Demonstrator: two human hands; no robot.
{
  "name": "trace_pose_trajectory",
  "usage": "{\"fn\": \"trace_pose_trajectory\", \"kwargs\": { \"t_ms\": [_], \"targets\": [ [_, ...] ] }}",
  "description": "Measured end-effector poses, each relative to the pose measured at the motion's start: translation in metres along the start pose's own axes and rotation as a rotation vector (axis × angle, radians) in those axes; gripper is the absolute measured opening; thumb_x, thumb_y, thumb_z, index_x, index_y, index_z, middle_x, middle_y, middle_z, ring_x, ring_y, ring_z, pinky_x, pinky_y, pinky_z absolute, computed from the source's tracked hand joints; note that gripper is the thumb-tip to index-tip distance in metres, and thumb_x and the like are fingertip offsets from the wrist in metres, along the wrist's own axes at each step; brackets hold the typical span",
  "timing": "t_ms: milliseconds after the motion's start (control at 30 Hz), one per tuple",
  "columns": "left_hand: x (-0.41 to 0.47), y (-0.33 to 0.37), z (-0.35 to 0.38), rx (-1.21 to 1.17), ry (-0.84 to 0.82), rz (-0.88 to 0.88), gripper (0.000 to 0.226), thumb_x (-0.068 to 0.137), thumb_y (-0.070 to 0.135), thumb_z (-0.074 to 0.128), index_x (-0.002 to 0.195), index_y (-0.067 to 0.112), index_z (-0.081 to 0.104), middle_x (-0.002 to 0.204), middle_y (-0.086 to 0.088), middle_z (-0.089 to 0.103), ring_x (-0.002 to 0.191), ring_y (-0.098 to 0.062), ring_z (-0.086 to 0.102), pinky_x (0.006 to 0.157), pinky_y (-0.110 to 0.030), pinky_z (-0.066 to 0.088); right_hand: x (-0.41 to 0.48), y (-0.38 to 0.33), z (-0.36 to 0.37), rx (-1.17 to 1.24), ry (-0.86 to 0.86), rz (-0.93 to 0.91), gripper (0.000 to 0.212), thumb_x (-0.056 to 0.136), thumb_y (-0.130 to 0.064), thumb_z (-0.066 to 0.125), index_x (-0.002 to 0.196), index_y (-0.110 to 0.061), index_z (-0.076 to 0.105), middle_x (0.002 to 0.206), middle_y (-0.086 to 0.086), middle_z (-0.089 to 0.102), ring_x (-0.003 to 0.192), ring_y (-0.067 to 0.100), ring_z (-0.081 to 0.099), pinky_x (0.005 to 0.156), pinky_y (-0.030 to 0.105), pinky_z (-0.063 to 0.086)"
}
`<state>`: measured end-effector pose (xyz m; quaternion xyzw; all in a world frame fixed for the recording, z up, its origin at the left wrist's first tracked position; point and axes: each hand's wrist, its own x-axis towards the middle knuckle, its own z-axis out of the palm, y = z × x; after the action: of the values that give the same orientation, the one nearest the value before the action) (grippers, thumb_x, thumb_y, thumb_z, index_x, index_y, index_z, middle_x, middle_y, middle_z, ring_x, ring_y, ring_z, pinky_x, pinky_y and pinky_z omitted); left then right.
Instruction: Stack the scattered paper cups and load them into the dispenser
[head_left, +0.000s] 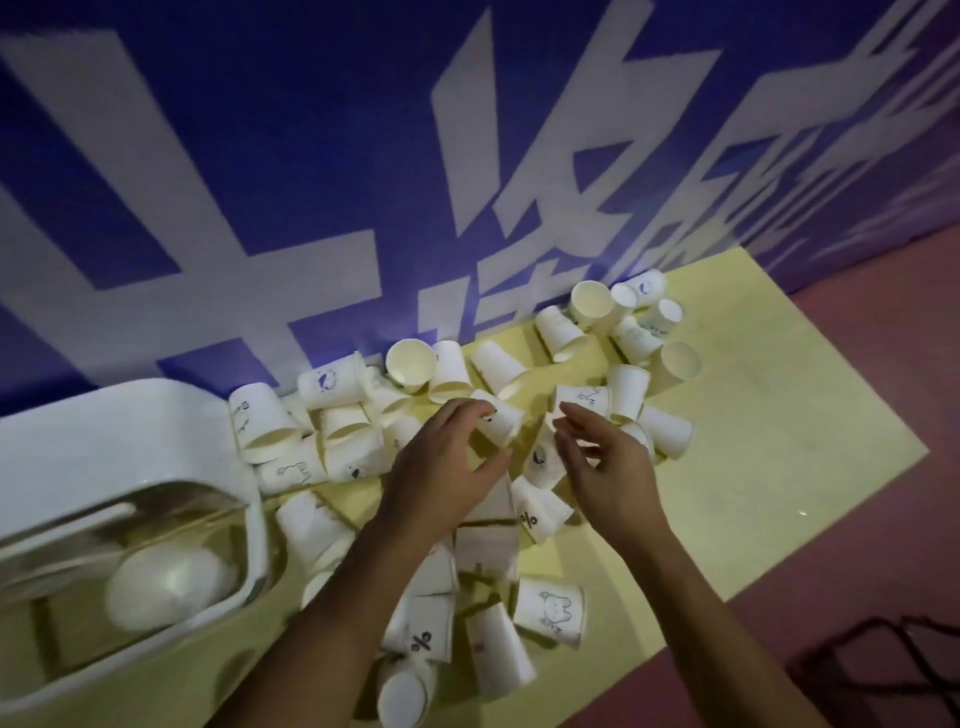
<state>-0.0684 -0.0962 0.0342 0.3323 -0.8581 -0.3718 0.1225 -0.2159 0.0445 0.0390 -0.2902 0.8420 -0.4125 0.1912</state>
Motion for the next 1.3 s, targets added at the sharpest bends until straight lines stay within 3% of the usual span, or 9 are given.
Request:
{"fn": "trace_pose_trajectory", "kwargs": {
  "t_ms": [167, 267, 400, 500, 633, 733, 1000, 1167, 1300],
  "targets": [
    [0.061, 0.026, 0.068, 0.089, -0.263, -0.022, 0.072, 0.086, 0.059, 0.069, 0.147, 0.03, 0.043, 0.146, 0.008, 0.049, 0.13, -0.018, 0.05, 0.098, -0.039, 0.051, 0.028, 0.05, -0.045, -0.012, 0.054, 0.104, 0.033, 0.099, -0.023, 0.064, 0.132, -0.025, 0.067, 0.111, -0.014, 0.074, 0.104, 0.0, 0.067, 0.092, 0.027, 0.055],
    [0.077, 0.031, 0.109, 0.147, -0.346, -0.102, 0.088, 0.077, 0.072, 0.068, 0.147, 0.03, 0.038, 0.14, 0.002, 0.053, 0.126, -0.024, 0.053, 0.092, -0.04, 0.05, 0.04, 0.073, -0.058, -0.036, 0.079, 0.151, 0.033, 0.099, -0.021, 0.065, 0.131, -0.021, 0.068, 0.111, -0.011, 0.075, 0.104, 0.004, 0.067, 0.093, 0.031, 0.055],
    [0.083, 0.031, 0.141, 0.15, -0.315, -0.175, 0.084, 0.078, 0.076, 0.063, 0.142, 0.026, 0.04, 0.129, -0.004, 0.059, 0.12, -0.028, 0.057, 0.089, -0.041, 0.051, 0.049, 0.1, -0.067, -0.097, 0.019, 0.175, 0.038, 0.097, -0.029, 0.067, 0.134, -0.021, 0.066, 0.116, -0.01, 0.073, 0.108, 0.009, 0.067, 0.092, 0.032, 0.054],
    [0.088, 0.028, 0.146, 0.12, -0.293, -0.193, 0.077, 0.08, 0.061, 0.073, 0.14, 0.023, 0.044, 0.128, -0.005, 0.061, 0.12, -0.028, 0.058, 0.093, -0.042, 0.052, 0.05, 0.114, -0.071, -0.136, -0.056, 0.171, 0.056, 0.09, -0.048, 0.073, 0.138, -0.024, 0.06, 0.131, -0.009, 0.065, 0.12, 0.011, 0.06, 0.1, 0.032, 0.05],
    [0.086, 0.027, 0.137, 0.025, -0.254, -0.215, 0.078, 0.077, 0.049, 0.084, 0.141, 0.022, 0.047, 0.132, 0.002, 0.056, 0.122, -0.019, 0.052, 0.088, -0.027, 0.041, 0.036, 0.129, -0.067, -0.305, -0.238, 0.158, 0.092, 0.072, -0.065, 0.081, 0.148, -0.025, 0.049, 0.15, -0.01, 0.048, 0.138, 0.011, 0.043, 0.109, 0.024, 0.035],
    [0.079, 0.026, 0.13, -0.031, -0.222, -0.195, 0.079, 0.076, 0.047, 0.086, 0.14, 0.025, 0.047, 0.135, 0.006, 0.052, 0.12, -0.009, 0.047, 0.089, -0.021, 0.036, 0.021, 0.145, -0.059, -0.358, -0.292, 0.1, 0.104, 0.061, -0.065, 0.088, 0.148, -0.021, 0.049, 0.149, -0.007, 0.049, 0.136, 0.015, 0.047, 0.108, 0.029, 0.043],
    [0.057, 0.03, 0.118, -0.096, -0.21, -0.156, 0.076, 0.078, 0.04, 0.086, 0.143, 0.031, 0.045, 0.143, 0.015, 0.052, 0.128, -0.007, 0.047, 0.096, -0.022, 0.038, 0.005, 0.152, -0.044, -0.365, -0.175, 0.005, 0.085, 0.069, -0.037, 0.092, 0.142, -0.017, 0.054, 0.14, -0.003, 0.058, 0.126, 0.022, 0.059, 0.091, 0.039, 0.057],
    [0.041, 0.032, 0.096, -0.125, -0.144, -0.118, 0.08, 0.075, 0.039, 0.089, 0.142, 0.028, 0.046, 0.14, 0.013, 0.048, 0.124, -0.006, 0.047, 0.092, -0.02, 0.04, -0.003, 0.129, -0.049, -0.35, -0.067, -0.08, 0.08, 0.074, -0.044, 0.089, 0.14, -0.014, 0.055, 0.135, -0.002, 0.059, 0.12, 0.021, 0.06, 0.087, 0.035, 0.057],
    [0.018, 0.024, 0.064, -0.148, -0.059, -0.121, 0.082, 0.072, 0.049, 0.089, 0.141, 0.033, 0.047, 0.134, 0.024, 0.044, 0.117, 0.007, 0.039, 0.081, 0.001, 0.033, -0.01, 0.082, -0.046, -0.281, -0.025, -0.134, 0.08, 0.076, -0.053, 0.084, 0.141, -0.018, 0.054, 0.136, -0.005, 0.057, 0.122, 0.014, 0.056, 0.092, 0.031, 0.053]
  ]
}}
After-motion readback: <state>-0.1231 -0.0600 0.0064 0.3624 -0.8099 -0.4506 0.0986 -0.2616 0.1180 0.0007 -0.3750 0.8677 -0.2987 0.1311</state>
